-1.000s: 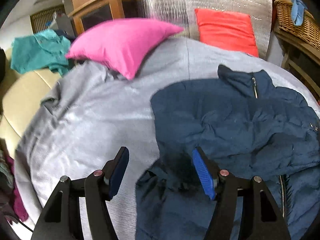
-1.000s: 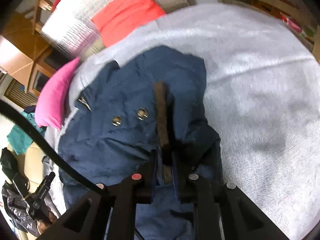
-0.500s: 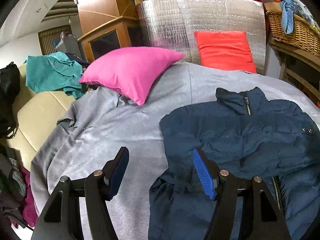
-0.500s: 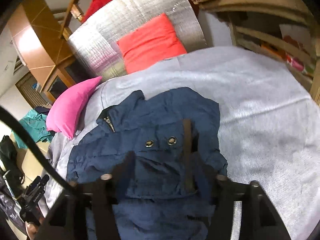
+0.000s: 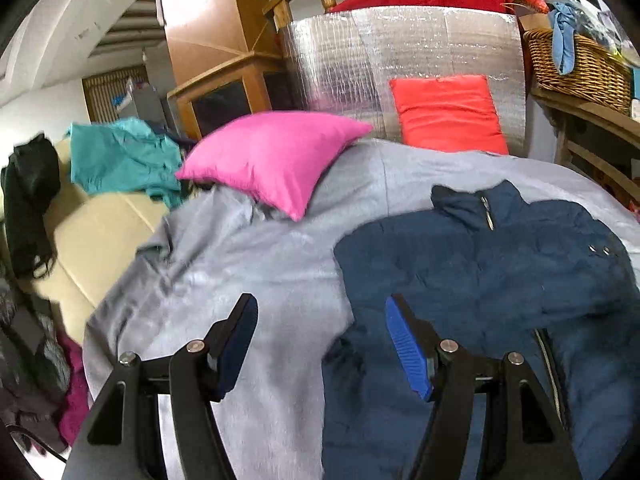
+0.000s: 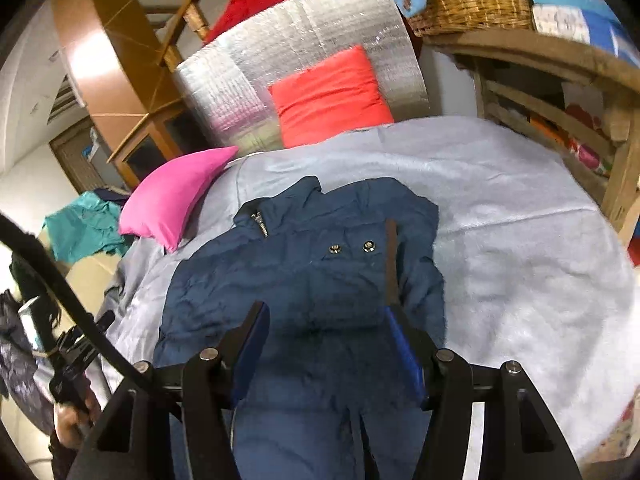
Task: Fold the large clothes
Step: 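Grasp the jacket hem with both grippers and lift it off the bed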
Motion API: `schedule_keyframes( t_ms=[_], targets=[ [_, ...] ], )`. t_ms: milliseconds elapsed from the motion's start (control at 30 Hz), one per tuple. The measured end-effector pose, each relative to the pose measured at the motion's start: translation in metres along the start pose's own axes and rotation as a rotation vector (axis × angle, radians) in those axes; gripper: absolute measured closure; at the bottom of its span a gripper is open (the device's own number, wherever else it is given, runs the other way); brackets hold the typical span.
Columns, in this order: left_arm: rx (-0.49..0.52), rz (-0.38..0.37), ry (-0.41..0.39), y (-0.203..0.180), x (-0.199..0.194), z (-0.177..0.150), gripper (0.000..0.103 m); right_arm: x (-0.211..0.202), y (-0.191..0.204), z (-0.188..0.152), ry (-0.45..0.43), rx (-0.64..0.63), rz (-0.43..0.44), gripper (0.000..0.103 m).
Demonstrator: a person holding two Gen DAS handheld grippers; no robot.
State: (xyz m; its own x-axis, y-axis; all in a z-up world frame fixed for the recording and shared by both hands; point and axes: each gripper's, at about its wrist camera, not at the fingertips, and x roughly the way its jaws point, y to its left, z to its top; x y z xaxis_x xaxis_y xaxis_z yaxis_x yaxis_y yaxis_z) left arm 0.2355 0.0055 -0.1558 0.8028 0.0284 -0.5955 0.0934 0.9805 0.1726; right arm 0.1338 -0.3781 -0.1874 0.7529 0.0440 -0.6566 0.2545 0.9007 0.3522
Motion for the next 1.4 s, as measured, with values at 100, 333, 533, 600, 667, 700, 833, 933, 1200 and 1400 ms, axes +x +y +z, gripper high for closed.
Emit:
schedule_keyframes(
  t_ms=[100,333,533,600,667,700,833,933,1200,1400],
  targets=[
    [-0.037,-0.049,0.059,0.009,-0.008,-0.026,0.028,-0.027,-0.005,-0.015,0.009,-0.037,0.001,0.034],
    [-0.116,-0.088,0.256,0.03,-0.028,-0.097,0.028,-0.062,-0.037,-0.056,0.081,-0.071,-0.03,0.032],
    [-0.135,-0.163,0.404,0.029,-0.038,-0.15,0.028,-0.068,-0.06,-0.091,0.154,-0.032,-0.004,0.032],
    [-0.179,-0.191,0.442,0.033,-0.036,-0.162,0.028,-0.068,-0.068,-0.105,0.179,-0.01,0.006,0.031],
    [-0.222,-0.22,0.485,0.039,-0.03,-0.174,0.028,-0.067,-0.075,-0.116,0.201,0.004,0.011,0.03],
    [-0.231,-0.233,0.512,0.041,-0.026,-0.18,0.028,-0.067,-0.078,-0.121,0.21,0.013,0.008,0.029],
    [-0.273,-0.273,0.583,0.041,-0.013,-0.197,0.028,-0.055,-0.097,-0.143,0.274,0.09,0.024,0.028],
    [-0.284,-0.324,0.621,0.034,-0.007,-0.206,0.028,-0.042,-0.1,-0.157,0.332,0.103,0.034,0.028],
    [-0.232,-0.396,0.635,0.013,-0.005,-0.218,0.028,0.013,-0.094,-0.182,0.45,0.062,-0.025,0.026],
    [-0.219,-0.445,0.615,0.004,-0.01,-0.221,0.066,0.015,-0.08,-0.188,0.507,0.072,0.091,0.079]
  ],
)
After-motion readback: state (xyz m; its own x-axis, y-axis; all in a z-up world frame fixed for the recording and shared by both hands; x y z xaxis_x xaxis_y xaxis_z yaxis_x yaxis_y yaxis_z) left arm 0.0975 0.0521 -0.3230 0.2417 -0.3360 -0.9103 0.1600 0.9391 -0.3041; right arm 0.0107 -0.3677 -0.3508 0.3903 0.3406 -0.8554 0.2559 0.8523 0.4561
